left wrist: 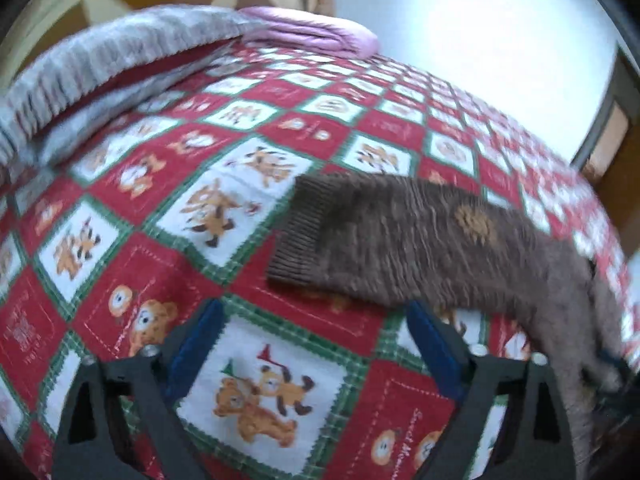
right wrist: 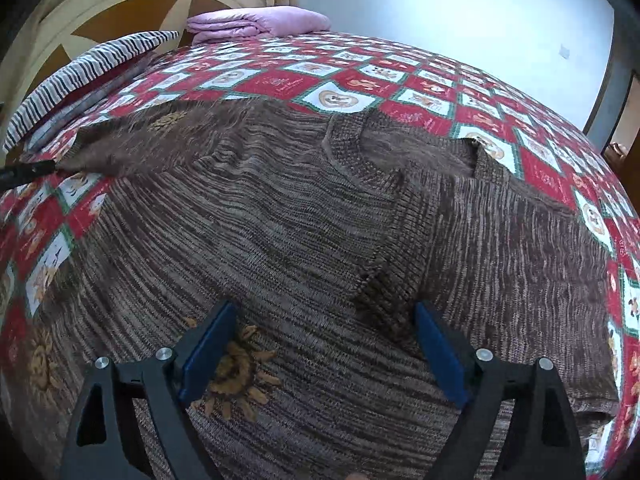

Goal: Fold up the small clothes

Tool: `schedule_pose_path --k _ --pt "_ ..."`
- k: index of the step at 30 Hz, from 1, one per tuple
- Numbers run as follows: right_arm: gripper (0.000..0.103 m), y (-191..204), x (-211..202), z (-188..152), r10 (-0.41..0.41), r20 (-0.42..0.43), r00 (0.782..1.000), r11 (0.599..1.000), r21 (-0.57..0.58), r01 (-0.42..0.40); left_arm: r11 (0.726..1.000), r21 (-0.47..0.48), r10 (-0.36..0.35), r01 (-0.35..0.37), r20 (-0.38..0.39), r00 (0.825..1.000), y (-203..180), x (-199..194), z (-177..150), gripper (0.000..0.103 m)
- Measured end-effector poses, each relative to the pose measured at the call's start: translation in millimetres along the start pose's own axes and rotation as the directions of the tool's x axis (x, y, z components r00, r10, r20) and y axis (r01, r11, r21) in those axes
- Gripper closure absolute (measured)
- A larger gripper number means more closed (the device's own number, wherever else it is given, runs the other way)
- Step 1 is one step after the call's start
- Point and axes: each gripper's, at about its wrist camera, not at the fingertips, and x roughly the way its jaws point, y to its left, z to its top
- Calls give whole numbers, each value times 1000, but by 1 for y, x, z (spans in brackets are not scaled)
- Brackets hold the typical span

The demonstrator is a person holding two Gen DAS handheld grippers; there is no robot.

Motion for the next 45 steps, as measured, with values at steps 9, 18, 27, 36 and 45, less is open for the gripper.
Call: schedule_pose_path --k 9,18,27,36,45 --pt "12 2 -11 -13 -18 38 999 1000 -2 18 958 -239 -171 155 -46 984 7 31 4 51" --pt "11 2 -12 -13 -32 52 998 999 0 32 937 -310 -174 162 -11 985 19 48 19 97" --pt "11 -33 -50 -14 58 143 988 985 154 -80 935 -307 -167 180 69 984 4 14 45 98" --pt "11 -95 -112 -51 -90 230 969 948 317 12 975 -132 -154 178 174 973 -83 -20 79 98" --pt "11 -111 -99 -85 -75 193 978 924 381 -4 969 105 -241 223 200 950 -196 -43 66 98"
